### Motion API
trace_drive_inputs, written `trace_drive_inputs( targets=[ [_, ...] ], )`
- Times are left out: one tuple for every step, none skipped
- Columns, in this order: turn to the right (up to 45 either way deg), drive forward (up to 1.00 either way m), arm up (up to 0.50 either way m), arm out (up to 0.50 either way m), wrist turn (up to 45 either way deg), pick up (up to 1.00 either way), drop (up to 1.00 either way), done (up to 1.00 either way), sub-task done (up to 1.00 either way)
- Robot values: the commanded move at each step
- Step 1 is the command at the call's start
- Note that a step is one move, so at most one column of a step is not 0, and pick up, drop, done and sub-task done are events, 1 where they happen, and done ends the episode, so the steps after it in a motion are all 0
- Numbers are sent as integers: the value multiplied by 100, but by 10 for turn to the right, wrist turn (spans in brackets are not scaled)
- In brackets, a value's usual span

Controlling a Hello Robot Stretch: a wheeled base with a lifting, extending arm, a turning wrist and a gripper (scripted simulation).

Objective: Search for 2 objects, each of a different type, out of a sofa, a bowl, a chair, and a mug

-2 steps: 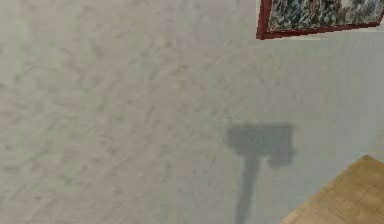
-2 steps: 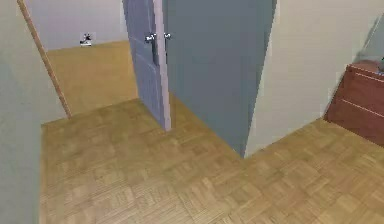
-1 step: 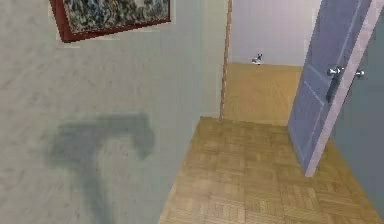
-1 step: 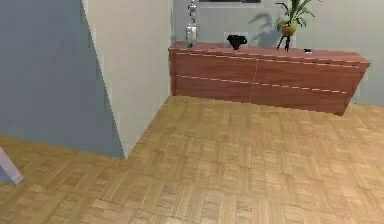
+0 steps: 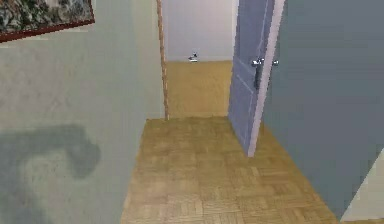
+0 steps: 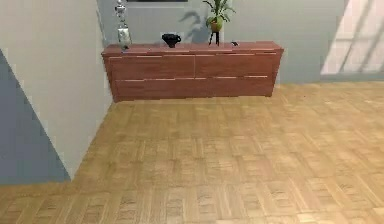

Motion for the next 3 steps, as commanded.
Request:
trace_drive_inputs(
  targets=[
    [0, 100, 0, 0, 0, 0, 0, 0, 0],
    [30, 0, 0, 0, 0, 0, 0, 0, 0],
    [0, 100, 0, 0, 0, 0, 0, 0, 0]
  ],
)
